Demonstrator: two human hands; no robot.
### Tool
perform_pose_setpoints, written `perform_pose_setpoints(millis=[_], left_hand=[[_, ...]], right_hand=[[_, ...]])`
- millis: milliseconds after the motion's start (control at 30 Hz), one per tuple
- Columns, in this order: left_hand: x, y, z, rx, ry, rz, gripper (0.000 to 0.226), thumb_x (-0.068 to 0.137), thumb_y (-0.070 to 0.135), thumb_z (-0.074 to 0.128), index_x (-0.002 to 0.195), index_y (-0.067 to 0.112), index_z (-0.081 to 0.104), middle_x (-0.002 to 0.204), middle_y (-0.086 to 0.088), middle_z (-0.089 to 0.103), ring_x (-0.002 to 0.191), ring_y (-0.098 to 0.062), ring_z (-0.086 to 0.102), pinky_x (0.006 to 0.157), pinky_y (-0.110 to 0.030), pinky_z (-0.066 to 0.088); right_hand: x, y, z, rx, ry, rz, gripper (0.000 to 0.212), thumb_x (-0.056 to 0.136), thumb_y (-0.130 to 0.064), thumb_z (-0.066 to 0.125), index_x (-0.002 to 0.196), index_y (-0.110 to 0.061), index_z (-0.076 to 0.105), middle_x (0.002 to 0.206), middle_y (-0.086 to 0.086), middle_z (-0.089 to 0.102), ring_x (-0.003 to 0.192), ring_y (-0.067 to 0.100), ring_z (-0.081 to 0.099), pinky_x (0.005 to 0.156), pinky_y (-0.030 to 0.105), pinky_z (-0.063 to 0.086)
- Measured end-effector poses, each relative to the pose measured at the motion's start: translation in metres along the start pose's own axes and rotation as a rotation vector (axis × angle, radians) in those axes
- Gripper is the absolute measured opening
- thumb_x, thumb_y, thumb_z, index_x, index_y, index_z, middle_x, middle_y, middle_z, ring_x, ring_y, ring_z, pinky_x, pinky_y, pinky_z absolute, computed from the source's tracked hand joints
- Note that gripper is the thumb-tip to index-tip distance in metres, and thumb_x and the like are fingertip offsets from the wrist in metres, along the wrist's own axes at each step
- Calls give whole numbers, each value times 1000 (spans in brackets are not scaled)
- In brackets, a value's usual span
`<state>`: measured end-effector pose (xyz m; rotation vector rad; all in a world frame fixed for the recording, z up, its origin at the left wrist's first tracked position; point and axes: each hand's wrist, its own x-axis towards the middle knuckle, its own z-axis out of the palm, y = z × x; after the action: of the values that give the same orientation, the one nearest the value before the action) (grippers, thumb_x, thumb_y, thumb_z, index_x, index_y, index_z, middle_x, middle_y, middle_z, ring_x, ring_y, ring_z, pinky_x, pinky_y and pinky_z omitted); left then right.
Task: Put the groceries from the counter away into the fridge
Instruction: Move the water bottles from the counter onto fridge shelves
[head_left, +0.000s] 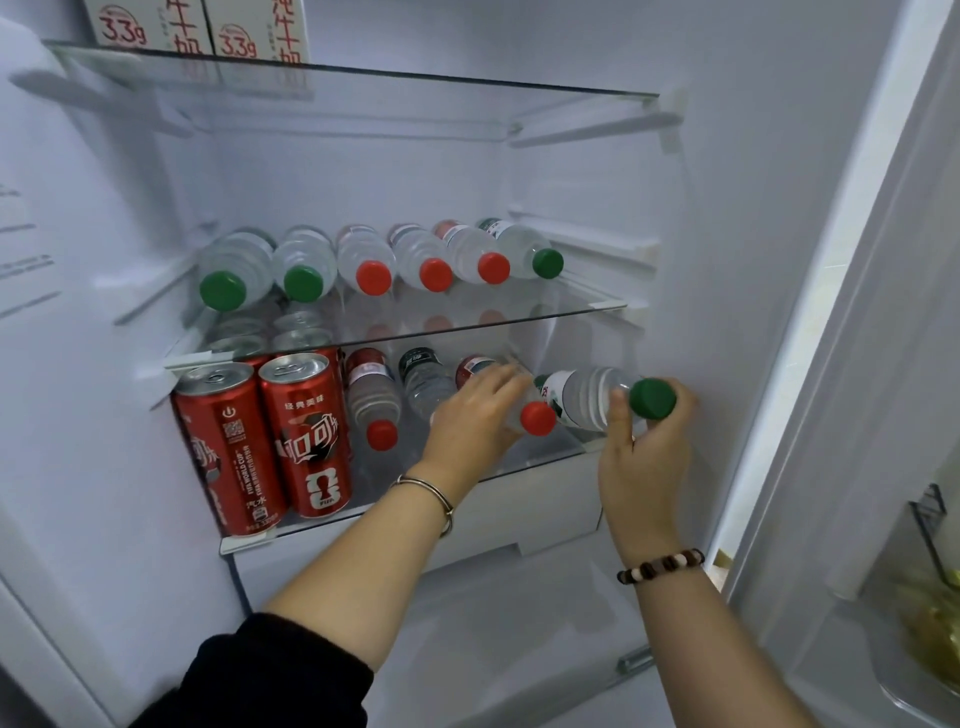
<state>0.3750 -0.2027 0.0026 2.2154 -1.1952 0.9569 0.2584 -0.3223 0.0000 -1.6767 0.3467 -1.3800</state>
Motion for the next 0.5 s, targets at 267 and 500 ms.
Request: perform_pose_setpoints(millis=[267, 500], left_hand=[[2, -8, -7, -54, -387, 15, 60, 84, 34, 66, 138, 20, 46, 148, -1, 39, 138, -19, 31, 110, -37, 33], [3, -7, -13, -118, -568, -95, 77, 85, 60, 50, 149, 25, 24, 158, 6, 14, 145, -11, 6, 118, -40, 16]], right_hand=[[-15, 28, -1, -62, -78, 227, 30, 92, -30, 58, 117, -15, 50, 83, -20, 51, 72, -16, 51, 59, 9, 37], [-29, 42, -7, -139, -162, 293, 30, 92, -27, 58, 119, -17, 51, 86, -20, 55, 70, -8, 51, 54, 9, 37]])
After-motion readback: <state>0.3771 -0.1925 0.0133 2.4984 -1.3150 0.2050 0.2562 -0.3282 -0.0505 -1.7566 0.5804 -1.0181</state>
